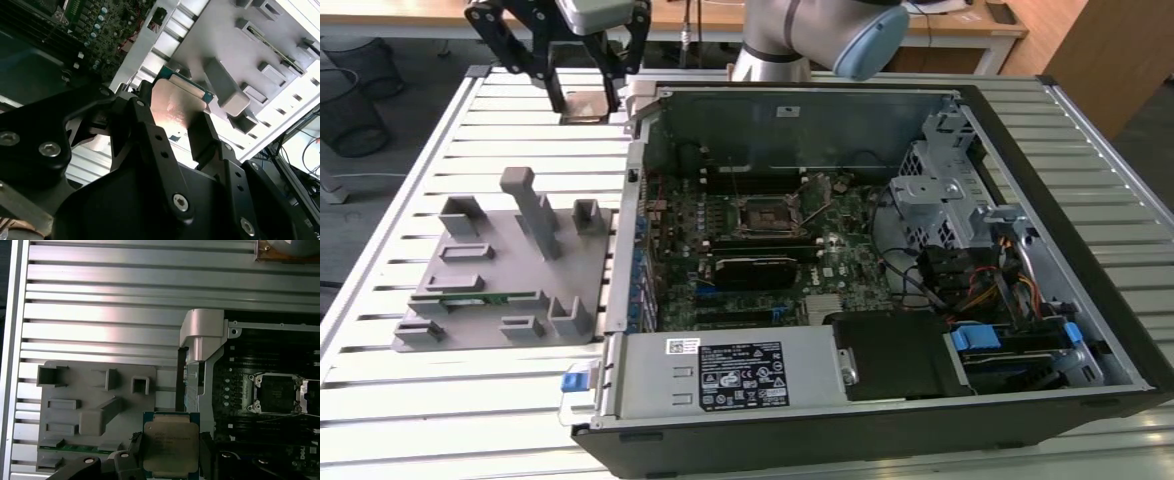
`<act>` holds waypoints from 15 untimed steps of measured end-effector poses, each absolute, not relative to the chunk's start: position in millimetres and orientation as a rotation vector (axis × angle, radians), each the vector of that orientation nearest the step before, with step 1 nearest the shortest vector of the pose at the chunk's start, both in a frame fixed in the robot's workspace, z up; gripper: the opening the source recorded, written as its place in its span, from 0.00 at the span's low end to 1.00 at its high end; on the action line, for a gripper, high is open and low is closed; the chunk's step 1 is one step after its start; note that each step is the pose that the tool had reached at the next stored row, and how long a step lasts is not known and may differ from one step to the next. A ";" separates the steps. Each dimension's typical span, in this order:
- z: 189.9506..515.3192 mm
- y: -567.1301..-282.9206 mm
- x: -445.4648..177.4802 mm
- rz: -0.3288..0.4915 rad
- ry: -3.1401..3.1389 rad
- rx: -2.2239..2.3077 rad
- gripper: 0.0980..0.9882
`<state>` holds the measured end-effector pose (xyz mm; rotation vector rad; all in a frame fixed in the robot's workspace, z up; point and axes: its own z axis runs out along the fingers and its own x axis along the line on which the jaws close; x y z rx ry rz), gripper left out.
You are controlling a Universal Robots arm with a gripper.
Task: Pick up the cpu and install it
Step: 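Pick up the cpu and move it towards the insertion slot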
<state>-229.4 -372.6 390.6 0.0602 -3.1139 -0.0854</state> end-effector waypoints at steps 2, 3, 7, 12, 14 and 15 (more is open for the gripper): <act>390.6 -372.6 -223.8 -0.085 -3.114 0.060 0.49; 390.6 -372.6 -221.0 -0.085 -3.114 0.060 0.49; 390.2 -374.3 -210.5 -0.085 -3.113 0.060 0.49; 389.7 -376.6 -199.3 -0.085 -3.113 0.060 0.49; 389.5 -376.9 -195.6 -0.085 -3.113 0.060 0.49; 389.4 -377.0 -193.8 -0.085 -3.113 0.060 0.49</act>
